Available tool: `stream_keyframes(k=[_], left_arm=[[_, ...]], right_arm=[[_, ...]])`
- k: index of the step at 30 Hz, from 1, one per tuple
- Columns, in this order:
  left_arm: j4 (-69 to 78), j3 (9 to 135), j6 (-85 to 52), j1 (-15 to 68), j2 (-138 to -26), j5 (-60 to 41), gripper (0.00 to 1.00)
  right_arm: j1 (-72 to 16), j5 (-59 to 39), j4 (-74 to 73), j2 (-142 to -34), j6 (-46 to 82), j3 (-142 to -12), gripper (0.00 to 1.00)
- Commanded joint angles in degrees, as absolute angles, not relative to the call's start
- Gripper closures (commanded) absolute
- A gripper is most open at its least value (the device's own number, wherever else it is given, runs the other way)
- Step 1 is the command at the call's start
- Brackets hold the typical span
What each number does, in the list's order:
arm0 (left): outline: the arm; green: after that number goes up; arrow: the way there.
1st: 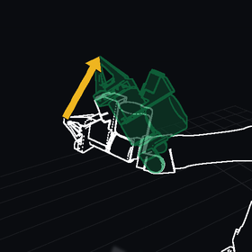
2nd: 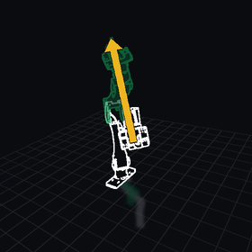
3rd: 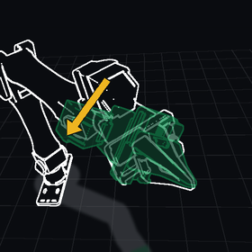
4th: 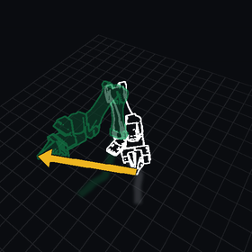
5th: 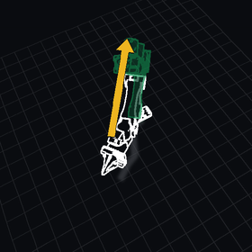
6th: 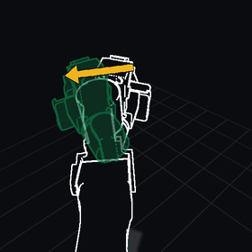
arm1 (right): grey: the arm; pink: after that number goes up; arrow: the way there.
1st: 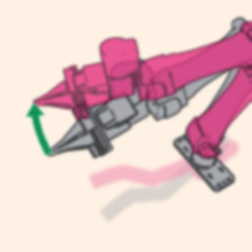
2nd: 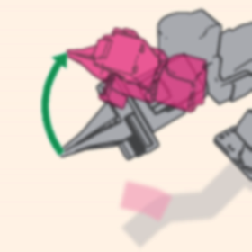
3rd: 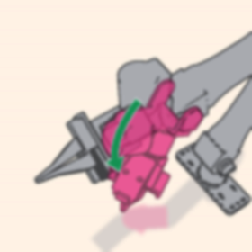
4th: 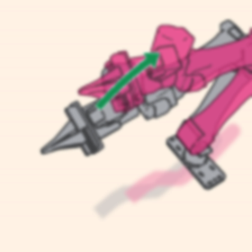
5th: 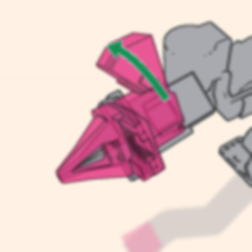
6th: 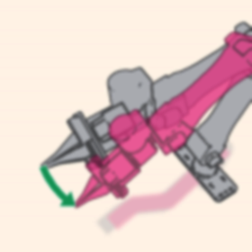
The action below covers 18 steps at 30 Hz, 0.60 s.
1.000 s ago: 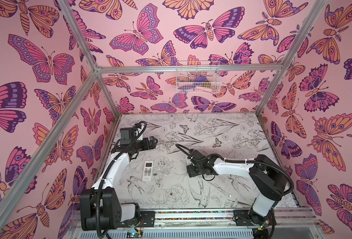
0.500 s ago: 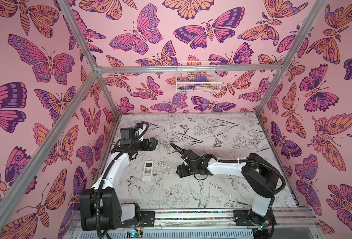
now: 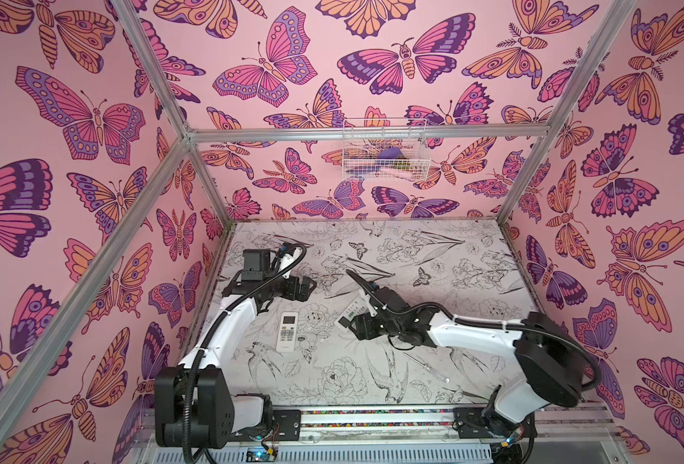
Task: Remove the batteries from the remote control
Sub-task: 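Carry the remote with the right gripper to mid-table and release it, then lower the left gripper onto the mid-table remote, close and lift it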
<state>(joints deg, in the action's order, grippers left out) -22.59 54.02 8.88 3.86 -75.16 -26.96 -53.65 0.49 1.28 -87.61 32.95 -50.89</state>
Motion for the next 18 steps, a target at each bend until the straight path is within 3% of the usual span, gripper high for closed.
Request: stream_keyframes(k=[1, 18], left_arm=[[-24.95, 54.5, 13.32, 6.73, -76.29, -25.87, 0.0], [-24.34, 52.91, 17.19, 23.17, -84.93, -17.59, 0.0]], right_arm=[[-52.8, 9.07, 3.29, -80.67, 29.13, -48.41, 0.21], [-51.22, 25.67, 14.67, -58.44, 23.1, -41.5, 0.0]])
